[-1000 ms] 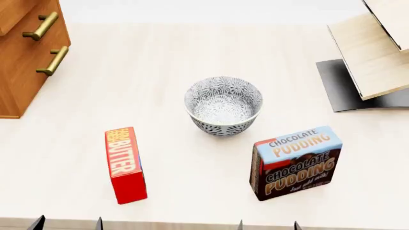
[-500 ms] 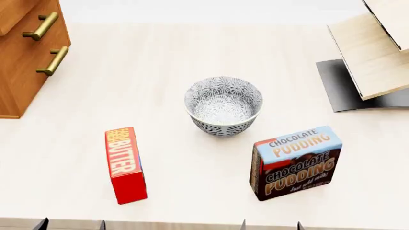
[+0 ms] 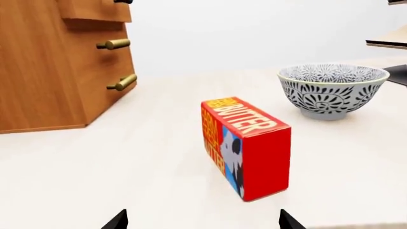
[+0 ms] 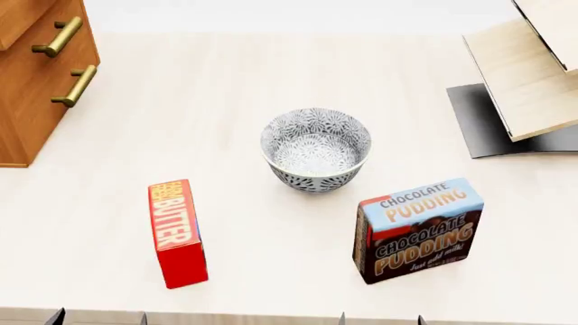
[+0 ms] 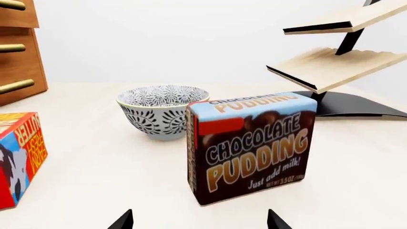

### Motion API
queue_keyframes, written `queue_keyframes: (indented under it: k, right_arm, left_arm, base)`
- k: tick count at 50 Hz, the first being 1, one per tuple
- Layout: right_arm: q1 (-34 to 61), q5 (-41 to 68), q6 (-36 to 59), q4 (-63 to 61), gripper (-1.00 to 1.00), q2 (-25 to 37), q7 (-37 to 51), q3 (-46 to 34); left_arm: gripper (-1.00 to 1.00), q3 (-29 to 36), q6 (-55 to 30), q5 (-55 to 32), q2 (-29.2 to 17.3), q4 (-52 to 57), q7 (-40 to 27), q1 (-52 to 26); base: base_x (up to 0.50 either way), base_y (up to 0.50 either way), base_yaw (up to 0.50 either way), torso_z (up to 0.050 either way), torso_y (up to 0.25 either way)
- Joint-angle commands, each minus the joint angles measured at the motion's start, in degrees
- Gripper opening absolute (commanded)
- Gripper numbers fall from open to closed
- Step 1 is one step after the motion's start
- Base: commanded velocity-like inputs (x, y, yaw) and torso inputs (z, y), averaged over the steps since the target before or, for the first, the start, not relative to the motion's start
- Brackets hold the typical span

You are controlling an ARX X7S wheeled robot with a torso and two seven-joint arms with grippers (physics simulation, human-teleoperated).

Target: Close the top drawer of the cabinet and put the bowl on top of it.

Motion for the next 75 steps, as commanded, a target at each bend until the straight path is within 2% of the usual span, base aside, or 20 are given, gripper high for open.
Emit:
queue_keyframes:
  k: [1, 19, 60, 64, 67, 68, 69, 70, 73, 75]
  right_arm:
    - [-0.07, 0.15, 0.11, -0.02, 1.0, 0.18, -0.09, -0.35]
    - [0.17, 1.16, -0.09, 0.14, 1.0, 1.3, 1.26, -1.76]
    - [0.47, 3.26, -0.09, 0.17, 1.0, 3.35, 3.58, -4.17]
    - [0.47, 3.53, -0.03, 0.17, 1.0, 3.49, 3.65, -4.4]
    - [0.63, 5.86, 2.18, -0.02, 1.0, 3.65, 3.65, -3.34]
    - [0.68, 8.48, 6.04, -3.34, 1.0, 3.9, 3.67, -2.47]
    - [0.64, 10.39, 9.22, -6.51, 1.0, 4.26, 3.96, -1.82]
    - [0.65, 11.48, 11.64, -8.63, 1.0, 4.57, 4.33, -1.52]
    - [2.67, 18.25, 28.08, -21.97, 1.0, 8.6, 5.21, -0.64]
    - [3.84, 21.22, 33.79, -26.21, 1.0, 10.07, 5.96, 0.35]
  left_arm:
    - [1.0, 0.27, -0.13, 0.8, -0.12, 0.2, -0.31, -0.04]
    - [1.0, 1.62, -1.45, -0.17, -1.25, -0.24, -1.72, -0.65]
    - [1.0, 3.7, -1.85, -2.34, -3.06, -0.32, -3.66, -1.1]
    - [1.0, 3.71, -1.48, -0.9, -3.15, -0.35, -5.52, -1.13]
    - [1.0, 3.62, -6.32, -2.49, -3.39, 1.73, -4.65, -1.44]
    - [1.0, 3.73, -8.17, -0.68, -3.39, 1.77, -6.38, -2.28]
    - [1.0, 2.09, -14.99, -4.72, -3.13, 3.98, -4.69, -3.79]
    - [1.0, 1.79, -16.8, -4.97, -3.27, 5.14, -4.97, -3.95]
    - [1.0, -0.48, -27.77, -8.74, -5.9, 18.15, -3.69, -4.26]
    - [1.0, -2.89, -34.09, -11.7, -6.2, 22.71, -3.86, -5.47]
  base:
    - [0.0, 0.0, 0.0, 0.0, 0.0]
    - [0.0, 0.0, 0.0, 0.001, 0.0]
    - [0.0, 0.0, 0.0, 0.05, 0.0]
    - [0.0, 0.0, 0.0, 0.05, 0.0]
    - [0.0, 0.0, 0.0, 0.0, 0.0]
    - [0.0, 0.0, 0.0, 0.0, 0.0]
    - [0.0, 0.0, 0.0, 0.0, 0.0]
    - [0.0, 0.0, 0.0, 0.0, 0.0]
    - [0.0, 0.0, 0.0, 0.0, 0.0]
    - [0.0, 0.0, 0.0, 0.0, 0.0]
